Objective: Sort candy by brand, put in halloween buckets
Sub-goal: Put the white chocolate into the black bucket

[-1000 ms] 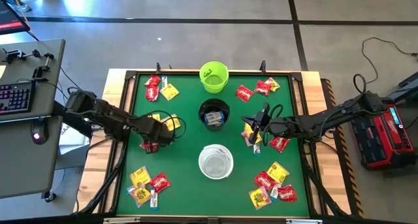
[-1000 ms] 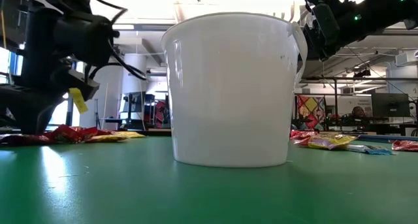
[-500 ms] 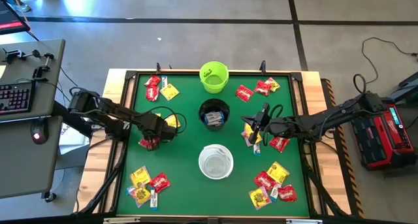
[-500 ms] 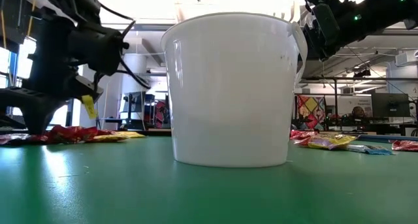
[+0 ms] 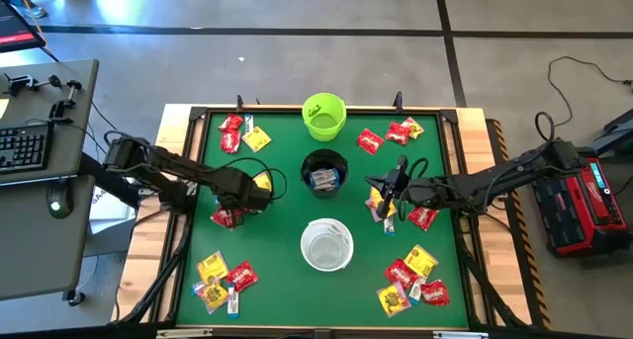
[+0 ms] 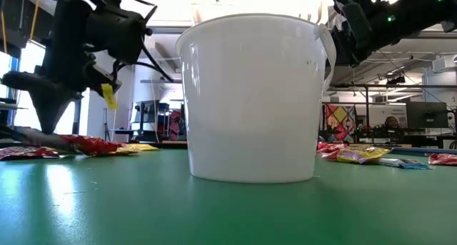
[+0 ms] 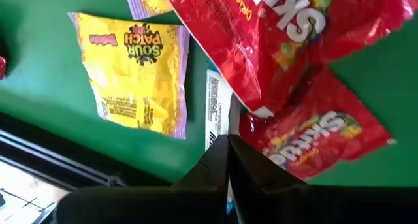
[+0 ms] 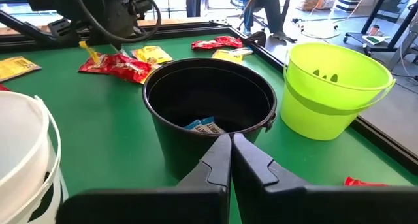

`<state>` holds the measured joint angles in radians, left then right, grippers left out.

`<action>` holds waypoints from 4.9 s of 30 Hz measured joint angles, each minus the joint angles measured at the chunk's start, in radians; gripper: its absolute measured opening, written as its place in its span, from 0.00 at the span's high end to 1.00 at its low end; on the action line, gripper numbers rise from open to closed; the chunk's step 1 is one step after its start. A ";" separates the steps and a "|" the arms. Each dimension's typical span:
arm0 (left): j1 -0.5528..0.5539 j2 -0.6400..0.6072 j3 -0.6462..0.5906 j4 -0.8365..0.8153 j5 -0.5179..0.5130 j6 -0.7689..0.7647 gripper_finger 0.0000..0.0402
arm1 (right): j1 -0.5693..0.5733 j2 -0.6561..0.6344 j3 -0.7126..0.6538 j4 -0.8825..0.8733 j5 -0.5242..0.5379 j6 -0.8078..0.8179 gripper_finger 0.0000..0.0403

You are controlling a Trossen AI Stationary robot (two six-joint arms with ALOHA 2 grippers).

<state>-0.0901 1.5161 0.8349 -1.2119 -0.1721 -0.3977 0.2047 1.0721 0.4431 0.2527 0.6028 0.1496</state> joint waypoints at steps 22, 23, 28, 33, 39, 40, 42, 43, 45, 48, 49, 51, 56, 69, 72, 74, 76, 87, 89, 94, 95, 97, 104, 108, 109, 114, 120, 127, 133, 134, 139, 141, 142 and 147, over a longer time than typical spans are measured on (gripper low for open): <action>-0.005 0.002 0.137 -0.094 0.054 0.173 0.91 | -0.002 0.000 0.000 -0.009 -0.061 -0.048 1.00; -0.002 0.002 0.130 -0.082 0.062 0.190 0.89 | -0.002 0.000 0.000 -0.010 -0.062 -0.054 1.00; 0.015 0.002 0.075 -0.046 0.084 0.283 0.75 | -0.002 0.000 0.000 -0.016 -0.113 -0.061 1.00; 0.049 0.002 0.034 0.008 0.081 0.313 0.64 | -0.002 0.000 0.000 -0.016 -0.117 -0.061 1.00; 0.082 0.002 0.020 0.038 0.080 0.332 0.59 | -0.002 0.000 0.000 -0.016 -0.117 -0.054 1.00; 0.086 0.002 0.020 0.038 0.080 0.334 0.58 | -0.002 0.000 0.000 -0.016 -0.117 -0.053 1.00; 0.091 0.002 0.020 0.034 0.079 0.350 0.58 | -0.002 0.000 0.000 -0.016 -0.117 -0.053 1.00; 0.091 0.002 0.020 0.032 0.079 0.357 0.58 | -0.002 0.000 0.000 -0.016 -0.117 -0.049 1.00; 0.091 0.002 0.020 0.032 0.079 0.370 0.58 | -0.002 0.000 0.000 -0.016 -0.117 -0.036 1.00; 0.091 0.002 0.020 0.023 0.082 0.397 0.58 | -0.002 0.000 0.000 -0.016 -0.117 -0.022 1.00; 0.091 0.002 0.020 0.023 0.082 0.404 0.58 | -0.002 0.000 0.000 -0.016 -0.116 -0.018 1.00; 0.091 0.002 0.020 0.025 0.082 0.410 0.58 | -0.002 0.000 0.000 -0.010 -0.104 -0.013 1.00; 0.091 0.002 0.020 0.033 0.082 0.410 0.58 | -0.002 0.000 0.000 0.000 -0.069 0.008 0.97; 0.090 0.002 0.020 0.037 0.064 0.498 0.58 | -0.002 0.000 0.000 0.000 -0.045 0.026 0.70; 0.090 0.002 0.020 0.043 0.062 0.538 0.58 | -0.002 0.000 0.000 0.000 -0.045 0.026 0.69; 0.091 0.002 0.020 0.060 0.063 0.566 0.58 | -0.002 0.000 0.000 0.000 -0.045 0.018 0.69; 0.091 0.002 0.020 0.069 0.071 0.594 0.58 | -0.002 0.000 0.000 0.000 -0.045 0.018 0.69; 0.091 0.002 0.020 0.091 0.087 0.661 0.58 | -0.002 0.000 0.000 0.000 -0.045 0.010 0.69; 0.091 0.002 0.020 0.089 0.090 0.653 0.58 | -0.002 0.000 0.000 0.000 -0.045 0.007 0.69; 0.091 0.002 0.005 0.053 0.120 0.645 0.58 | -0.002 0.000 0.000 0.000 -0.046 0.009 0.69; 0.090 0.002 -0.007 0.056 0.120 0.644 0.58 | -0.002 0.000 0.000 0.000 -0.046 0.009 0.69; 0.091 0.006 -0.039 0.066 0.119 0.644 0.58 | -0.002 0.000 0.000 0.000 -0.046 0.008 0.69; 0.091 0.033 -0.107 0.110 0.030 0.600 0.58 | -0.002 0.000 0.000 0.008 -0.051 0.008 0.69; 0.092 0.035 -0.096 0.110 0.004 0.585 0.58 | -0.002 0.000 0.000 0.013 -0.054 0.029 0.69; 0.092 0.035 -0.094 0.113 0.004 0.585 0.58 | -0.002 0.000 0.000 0.013 -0.054 0.029 0.69; 0.093 0.035 -0.093 0.124 0.004 0.584 0.58 | -0.002 0.000 0.000 0.015 -0.054 0.013 0.69; 0.096 0.035 -0.093 0.138 0.005 0.583 0.58 | -0.002 0.000 0.000 0.017 -0.054 0.007 0.69; 0.141 0.035 -0.093 0.137 0.037 0.574 0.68 | -0.002 0.000 0.000 0.017 -0.054 0.007 0.69; 0.179 0.035 -0.093 0.137 0.038 0.583 0.88 | -0.002 0.000 0.000 0.017 -0.053 -0.001 0.69; 0.183 0.035 -0.093 0.136 0.040 0.586 0.91 | -0.002 0.000 0.000 0.017 -0.053 -0.003 0.69; 0.189 0.035 -0.093 0.133 0.040 0.617 0.99 | -0.002 0.000 0.000 0.017 -0.053 -0.001 0.69; 0.189 0.035 -0.091 0.126 0.040 0.617 0.99 | -0.002 0.000 0.000 0.021 -0.053 -0.001 0.69; 0.189 0.035 -0.085 0.112 0.040 0.617 1.00 | -0.002 0.000 0.000 0.022 -0.053 -0.001 0.69; 0.189 0.035 -0.018 0.009 0.040 0.616 1.00 | -0.002 0.000 0.000 0.022 -0.053 -0.001 0.69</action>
<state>0.0990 1.5509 0.8166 -1.2032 -0.1318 0.2188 0.2028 1.0725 0.4431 0.2749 0.5495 0.1490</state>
